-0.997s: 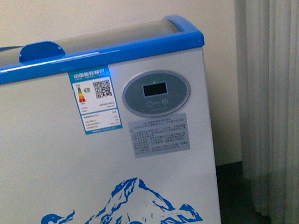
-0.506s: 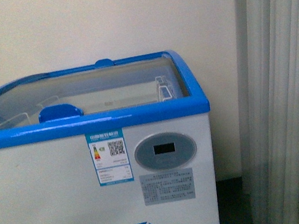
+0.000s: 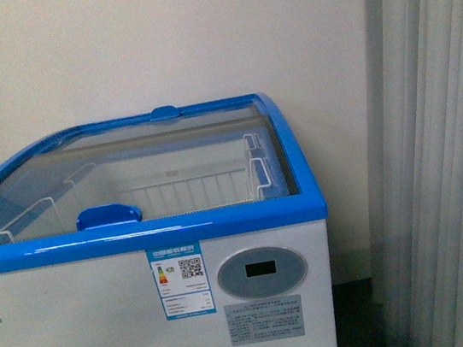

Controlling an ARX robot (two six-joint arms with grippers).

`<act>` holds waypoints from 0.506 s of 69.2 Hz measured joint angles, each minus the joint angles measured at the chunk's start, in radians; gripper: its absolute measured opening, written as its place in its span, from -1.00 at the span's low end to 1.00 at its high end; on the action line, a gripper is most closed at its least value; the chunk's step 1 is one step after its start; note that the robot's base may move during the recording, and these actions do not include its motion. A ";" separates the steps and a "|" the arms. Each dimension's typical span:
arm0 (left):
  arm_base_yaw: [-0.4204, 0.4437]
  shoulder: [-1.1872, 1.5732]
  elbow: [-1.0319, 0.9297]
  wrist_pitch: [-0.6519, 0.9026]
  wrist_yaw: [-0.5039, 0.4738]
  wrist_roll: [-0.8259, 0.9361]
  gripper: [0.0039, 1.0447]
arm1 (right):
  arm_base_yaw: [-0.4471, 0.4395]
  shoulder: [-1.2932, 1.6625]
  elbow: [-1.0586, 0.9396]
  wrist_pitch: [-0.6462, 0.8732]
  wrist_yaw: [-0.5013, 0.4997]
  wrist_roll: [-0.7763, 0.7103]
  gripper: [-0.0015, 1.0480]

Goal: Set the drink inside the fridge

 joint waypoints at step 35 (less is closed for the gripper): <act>-0.122 0.961 0.886 0.074 0.493 1.125 0.85 | 0.000 0.000 0.000 0.000 0.000 0.000 -0.25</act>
